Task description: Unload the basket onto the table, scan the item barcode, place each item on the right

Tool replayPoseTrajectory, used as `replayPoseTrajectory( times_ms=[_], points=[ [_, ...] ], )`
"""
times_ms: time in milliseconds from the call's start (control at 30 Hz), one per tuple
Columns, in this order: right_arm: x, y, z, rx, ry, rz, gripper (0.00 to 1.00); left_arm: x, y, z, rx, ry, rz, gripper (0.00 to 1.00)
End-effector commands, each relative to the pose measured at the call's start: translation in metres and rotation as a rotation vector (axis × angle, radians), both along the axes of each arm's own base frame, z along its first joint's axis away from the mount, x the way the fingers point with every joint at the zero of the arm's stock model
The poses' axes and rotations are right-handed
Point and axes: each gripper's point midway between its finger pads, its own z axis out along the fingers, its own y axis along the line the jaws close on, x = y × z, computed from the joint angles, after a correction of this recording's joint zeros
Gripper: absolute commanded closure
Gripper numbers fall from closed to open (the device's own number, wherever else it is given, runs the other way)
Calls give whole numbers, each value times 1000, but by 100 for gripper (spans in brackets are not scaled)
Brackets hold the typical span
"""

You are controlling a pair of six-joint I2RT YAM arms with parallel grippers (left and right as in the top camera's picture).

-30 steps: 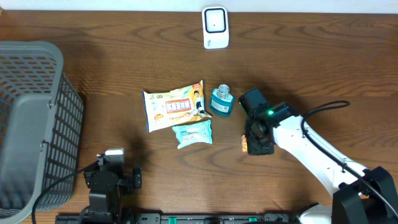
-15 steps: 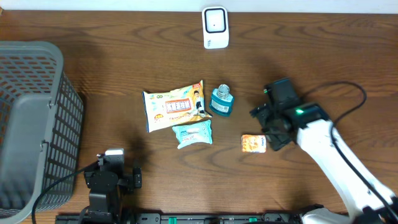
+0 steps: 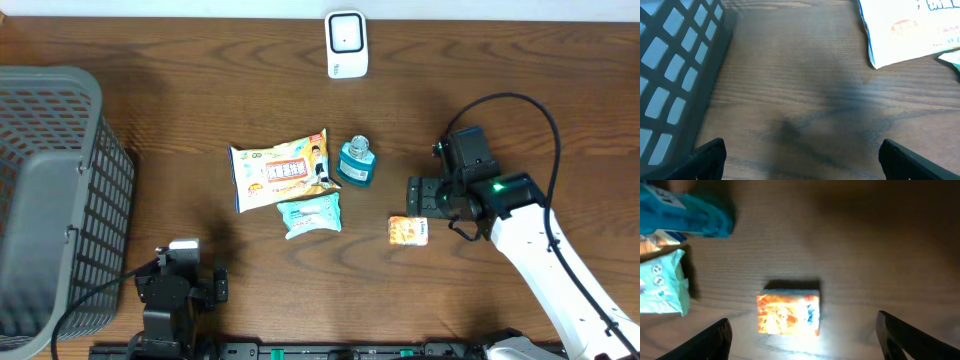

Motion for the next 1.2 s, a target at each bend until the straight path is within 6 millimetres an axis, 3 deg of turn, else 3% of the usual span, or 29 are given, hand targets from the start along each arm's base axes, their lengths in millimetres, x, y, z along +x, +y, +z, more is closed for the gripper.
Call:
replayPoseTrajectory(
  times_ms=[0,67,100,167,200,400,533,633,900,967,1000,1067,1167],
  points=[
    [-2,-6,-13,-78,11,139,12,-2,1,-3,6,13,-1,2],
    [-7,-7,-23,-96,39,179,11,-2,1,-3,6,13,-1,2],
    [-10,-8,-28,-108,53,207,15,-2,1,-3,6,13,-1,2],
    [-13,-10,-37,-139,71,258,37,-2,1,-3,6,13,-1,2],
    [-15,-12,-43,-154,82,272,38,-2,1,-3,6,13,-1,2],
    [-18,-16,-70,-168,117,267,12,-2,1,-3,6,13,-1,2],
    [-17,-11,-88,-130,139,282,11,-2,1,-3,6,13,-1,2],
    [-17,-2,-99,-93,158,335,17,-2,1,-3,6,13,-1,2],
    [-24,12,-120,-24,216,436,51,-2,1,-3,6,13,-1,2],
    [-27,17,-122,1,227,461,64,-2,1,-3,6,13,-1,2],
    [-29,19,-123,15,233,464,78,-2,1,-3,6,12,-1,2],
    [-30,22,-123,33,235,467,95,-2,1,-3,6,13,-1,2],
    [-30,28,-120,79,237,463,99,-2,1,-3,6,13,-1,2]
  ],
)
